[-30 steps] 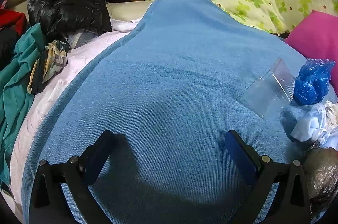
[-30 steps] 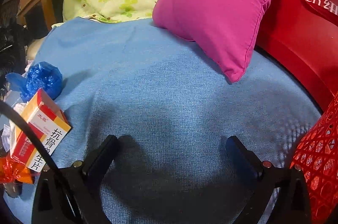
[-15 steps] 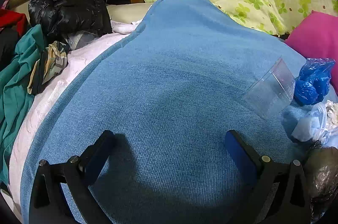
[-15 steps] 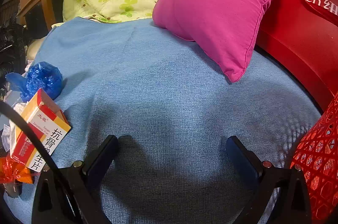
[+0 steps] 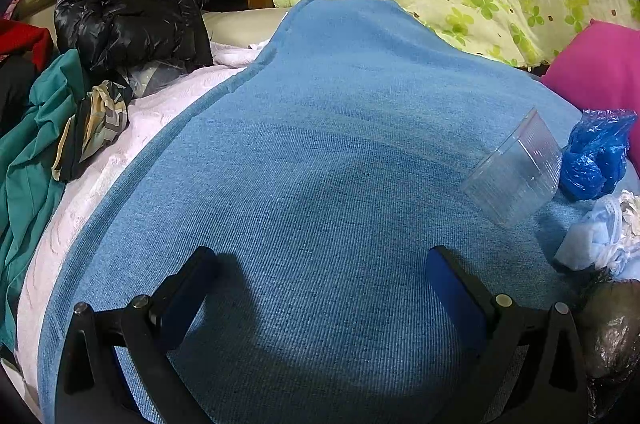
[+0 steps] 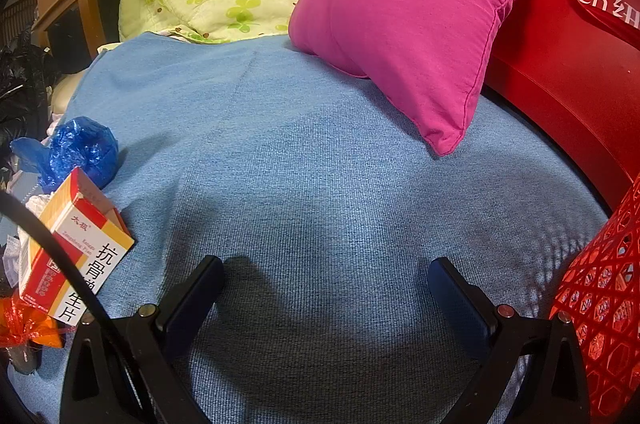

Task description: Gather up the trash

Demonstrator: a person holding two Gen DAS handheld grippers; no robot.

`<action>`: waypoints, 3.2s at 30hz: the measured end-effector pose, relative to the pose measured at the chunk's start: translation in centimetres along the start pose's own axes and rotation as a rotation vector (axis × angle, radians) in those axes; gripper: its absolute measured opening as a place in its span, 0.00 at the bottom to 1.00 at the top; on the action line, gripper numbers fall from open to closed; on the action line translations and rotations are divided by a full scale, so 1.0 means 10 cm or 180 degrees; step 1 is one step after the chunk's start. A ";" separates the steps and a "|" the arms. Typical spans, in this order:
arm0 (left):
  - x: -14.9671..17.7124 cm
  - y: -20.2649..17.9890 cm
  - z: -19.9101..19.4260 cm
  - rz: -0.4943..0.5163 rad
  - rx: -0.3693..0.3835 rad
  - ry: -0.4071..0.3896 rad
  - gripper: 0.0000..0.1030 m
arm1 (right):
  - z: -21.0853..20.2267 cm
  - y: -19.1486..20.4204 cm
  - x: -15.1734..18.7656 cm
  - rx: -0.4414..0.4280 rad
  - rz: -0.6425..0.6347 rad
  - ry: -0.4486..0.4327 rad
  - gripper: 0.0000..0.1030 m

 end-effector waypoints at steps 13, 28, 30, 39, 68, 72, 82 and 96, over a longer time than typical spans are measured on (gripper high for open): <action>0.00 0.00 -0.01 -0.0002 -0.0008 0.0044 1.00 | 0.00 0.00 0.00 -0.0002 0.0000 0.0000 1.00; 0.01 0.00 -0.01 -0.0005 -0.0015 0.0096 1.00 | 0.00 0.00 0.00 -0.0003 0.0000 0.0000 1.00; 0.00 0.00 -0.01 -0.0012 -0.0034 0.0133 1.00 | 0.00 -0.01 0.00 0.0000 0.0001 -0.0007 1.00; -0.02 0.27 -0.38 -0.0279 -0.0154 0.0117 1.00 | 0.00 -0.01 -0.01 0.0025 0.0054 -0.0018 1.00; 0.96 -0.62 -1.80 0.0141 0.0954 0.0507 1.00 | -0.89 0.87 -0.60 -0.1323 0.0825 0.0209 1.00; 0.94 -0.63 -1.82 0.0182 0.0978 0.0457 1.00 | -0.72 1.11 -0.62 -0.1155 0.0744 0.0443 1.00; 1.05 -0.54 -1.70 0.0257 0.0989 0.0649 1.00 | -0.33 1.28 -0.44 -0.0715 0.0546 0.0810 0.80; 0.94 -0.71 -1.55 0.0041 0.1092 0.0684 0.82 | -0.55 1.07 -0.47 -0.1392 0.0709 0.0514 0.54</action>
Point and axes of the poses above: each gripper's, at about its wrist camera, not at the fingertips, and z roughly the way its jaws point, y to its left, x to its underside, the point moved 10 cm from there along z, roughly the way its jaws point, and after that the axes turned 11 degrees about -z, right-handed, at the moved point
